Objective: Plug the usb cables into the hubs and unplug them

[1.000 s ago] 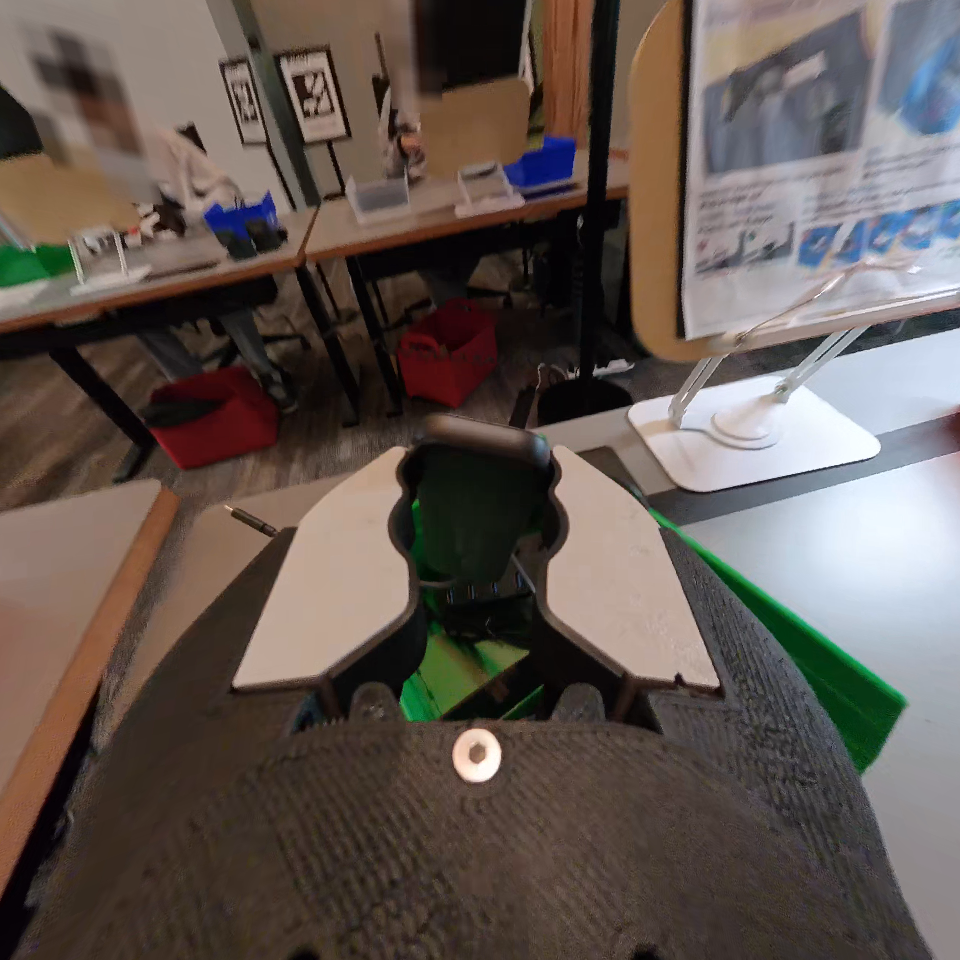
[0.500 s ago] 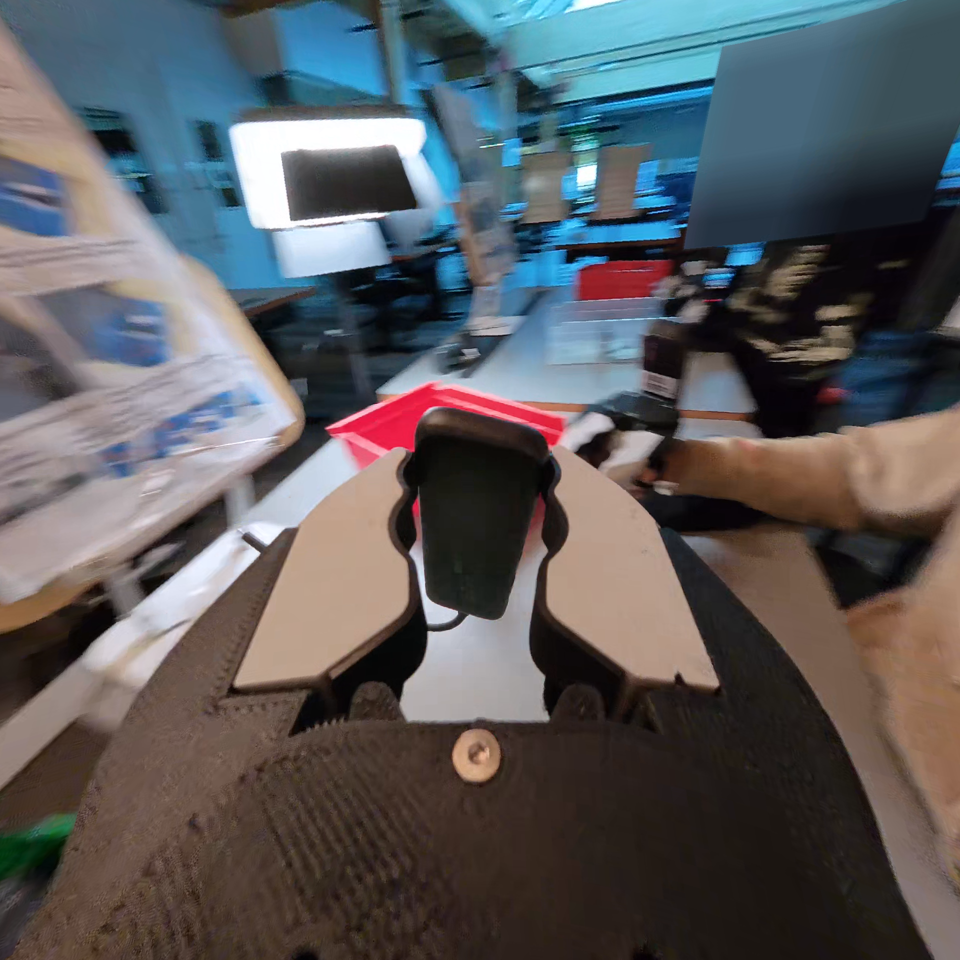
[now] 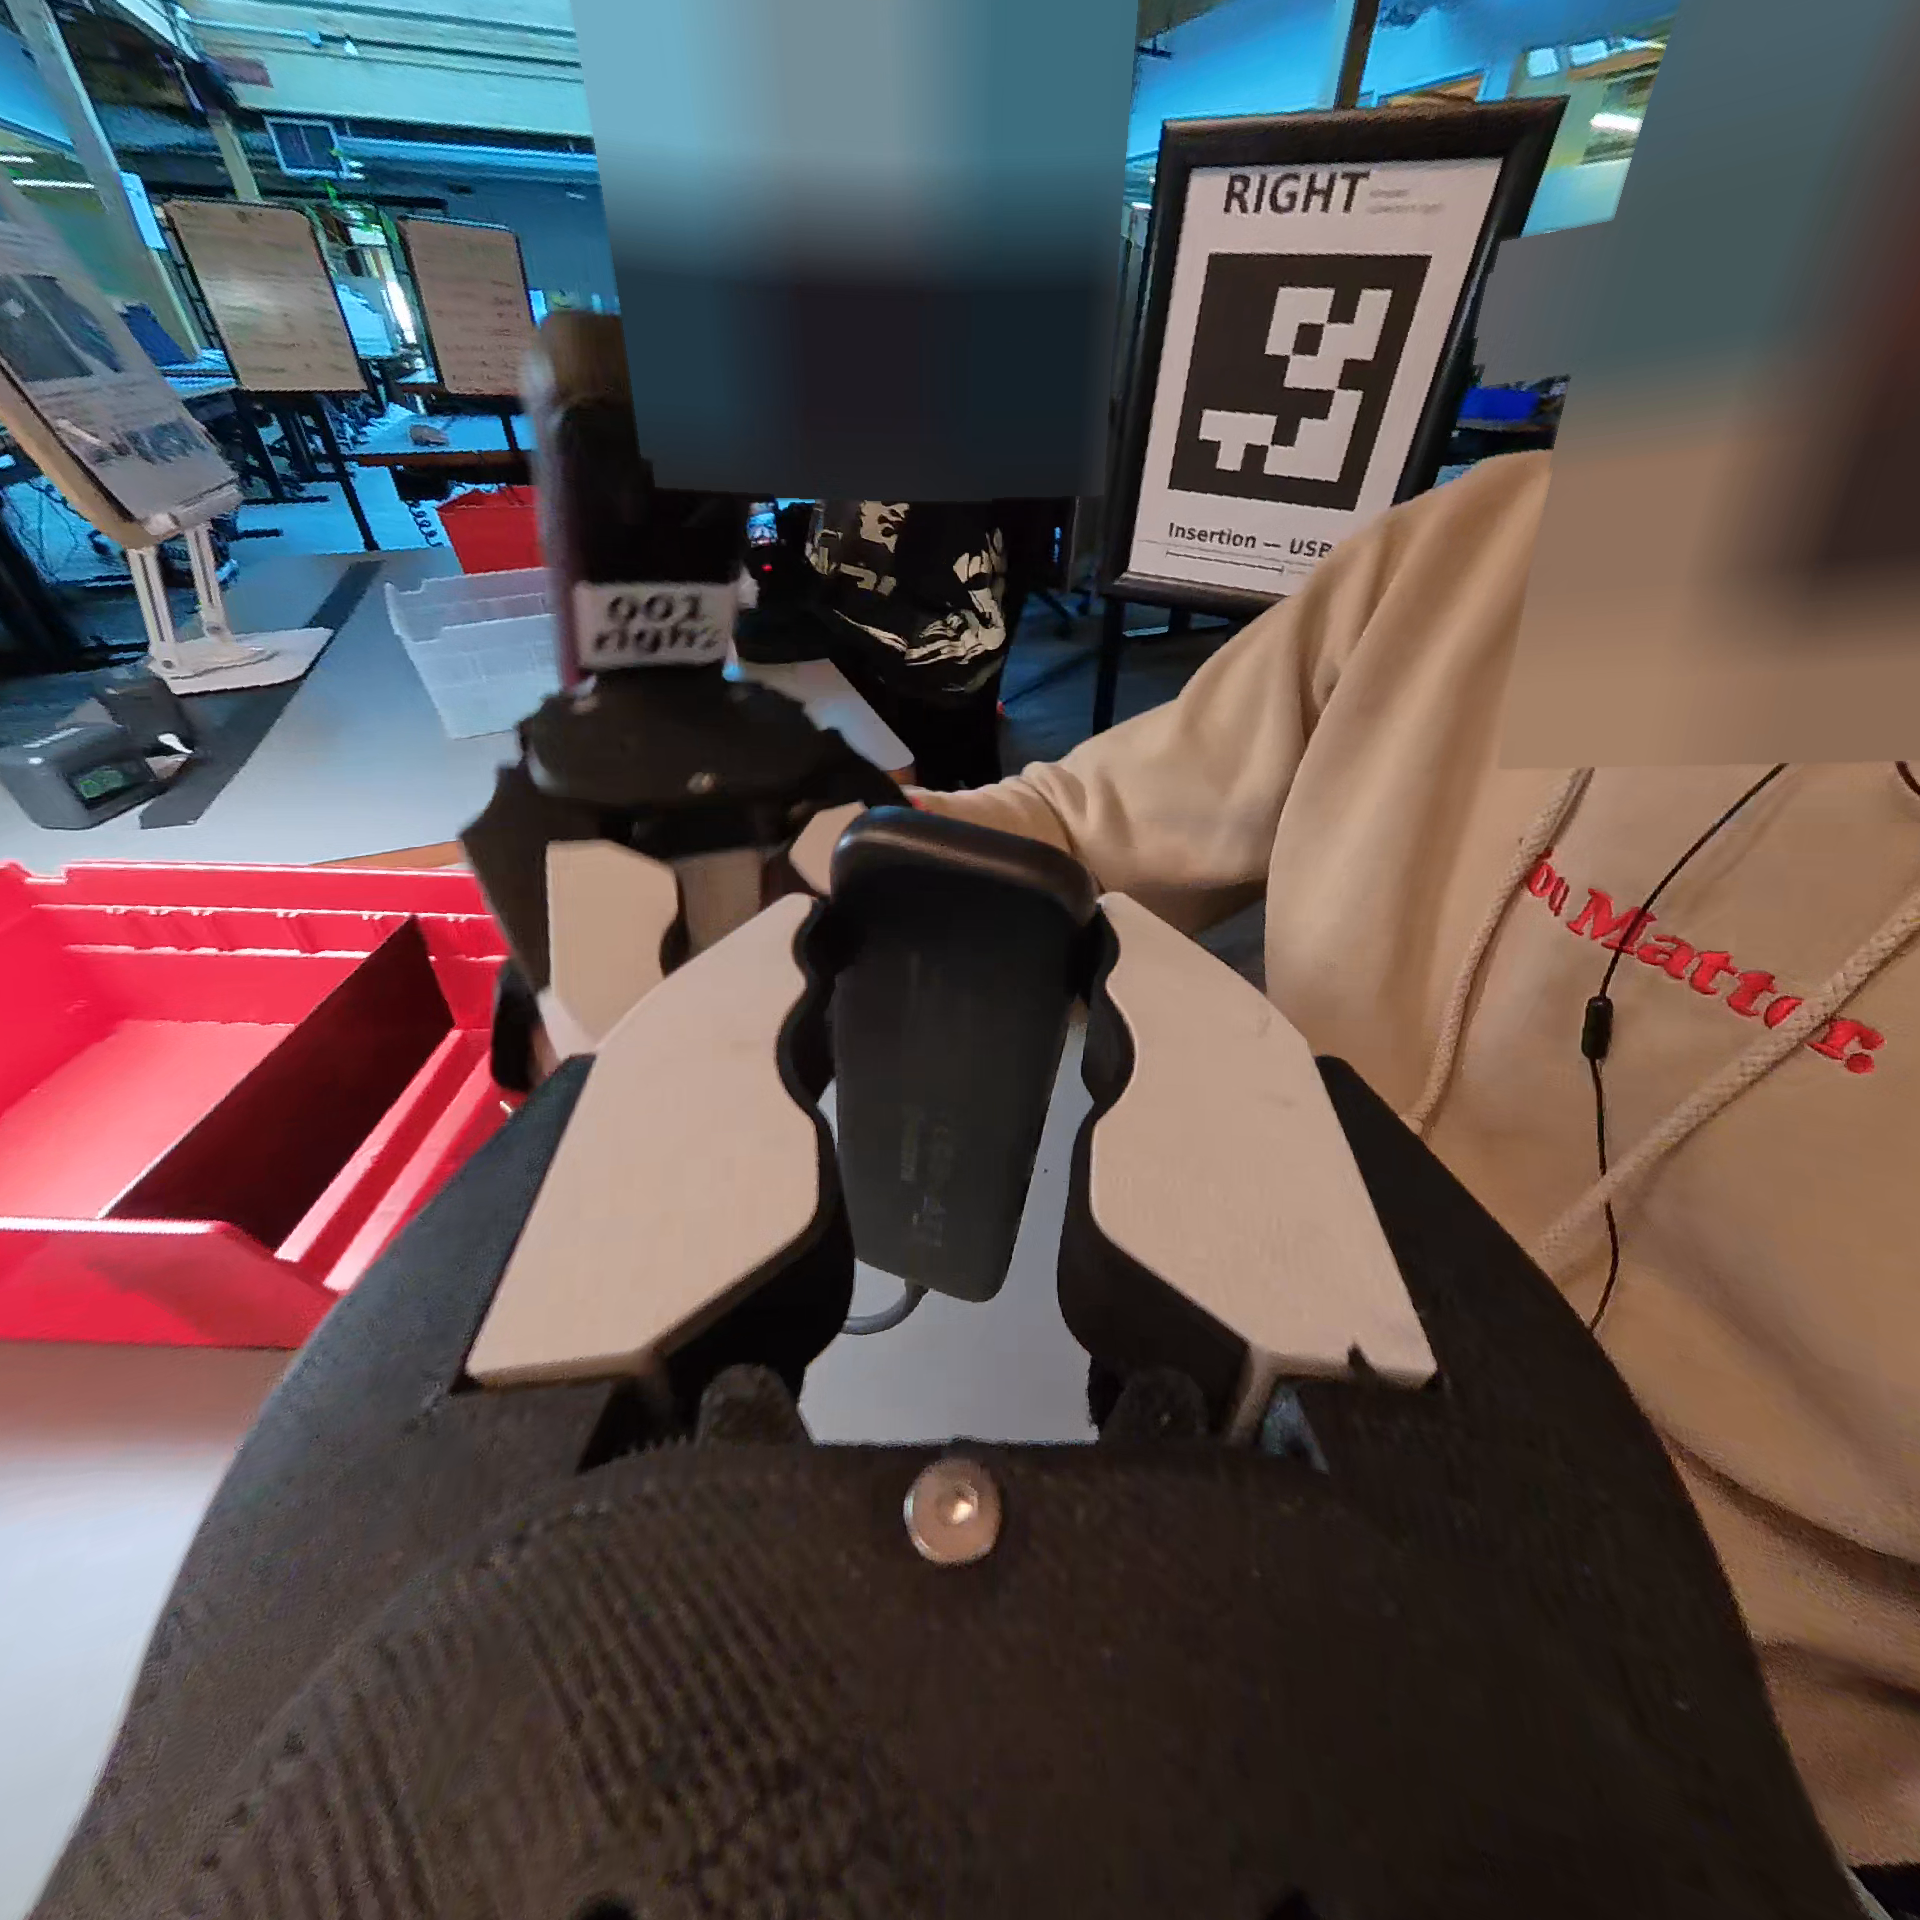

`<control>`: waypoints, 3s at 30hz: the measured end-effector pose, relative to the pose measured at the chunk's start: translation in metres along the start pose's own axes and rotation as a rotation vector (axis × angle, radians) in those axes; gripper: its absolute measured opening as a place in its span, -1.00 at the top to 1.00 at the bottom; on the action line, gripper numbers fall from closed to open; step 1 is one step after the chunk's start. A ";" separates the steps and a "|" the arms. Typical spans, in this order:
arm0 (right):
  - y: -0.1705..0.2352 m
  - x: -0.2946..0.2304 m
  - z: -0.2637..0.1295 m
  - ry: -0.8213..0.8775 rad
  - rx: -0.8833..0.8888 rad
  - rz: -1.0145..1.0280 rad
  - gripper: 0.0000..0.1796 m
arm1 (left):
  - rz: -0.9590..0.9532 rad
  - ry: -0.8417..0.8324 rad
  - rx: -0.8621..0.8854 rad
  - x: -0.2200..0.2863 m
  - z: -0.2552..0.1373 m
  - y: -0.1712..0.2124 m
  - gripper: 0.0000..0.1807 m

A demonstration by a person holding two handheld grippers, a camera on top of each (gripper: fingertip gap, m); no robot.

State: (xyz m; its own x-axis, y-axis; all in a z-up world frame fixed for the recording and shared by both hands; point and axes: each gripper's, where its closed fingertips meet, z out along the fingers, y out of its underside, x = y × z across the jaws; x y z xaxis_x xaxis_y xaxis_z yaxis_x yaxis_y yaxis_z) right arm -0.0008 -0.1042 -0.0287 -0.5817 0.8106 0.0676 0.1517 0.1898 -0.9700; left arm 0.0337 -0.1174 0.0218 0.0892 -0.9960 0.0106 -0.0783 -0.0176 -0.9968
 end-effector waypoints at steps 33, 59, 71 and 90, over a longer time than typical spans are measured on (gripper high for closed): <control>-0.036 0.008 -0.069 -0.348 0.453 0.400 0.88 | 0.245 -0.420 -0.253 -0.033 -0.008 0.017 0.55; 0.002 -0.054 -0.055 -0.769 0.274 0.392 0.87 | 0.199 -0.315 -0.211 -0.019 0.018 0.019 0.50; -0.017 0.025 -0.046 0.091 0.284 -0.091 0.87 | 0.143 -0.551 -0.365 -0.069 -0.004 0.053 0.66; 0.028 0.023 -0.038 0.567 -0.069 -0.695 0.78 | 0.681 -0.621 -0.569 -0.096 -0.020 0.103 0.86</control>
State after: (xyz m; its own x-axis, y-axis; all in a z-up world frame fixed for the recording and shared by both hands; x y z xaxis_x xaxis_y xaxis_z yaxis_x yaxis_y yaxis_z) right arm 0.0198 -0.0593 -0.0452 -0.0814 0.6484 0.7570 -0.0288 0.7576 -0.6521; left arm -0.0023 -0.0258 -0.0805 0.3276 -0.5962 -0.7329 -0.7368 0.3244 -0.5932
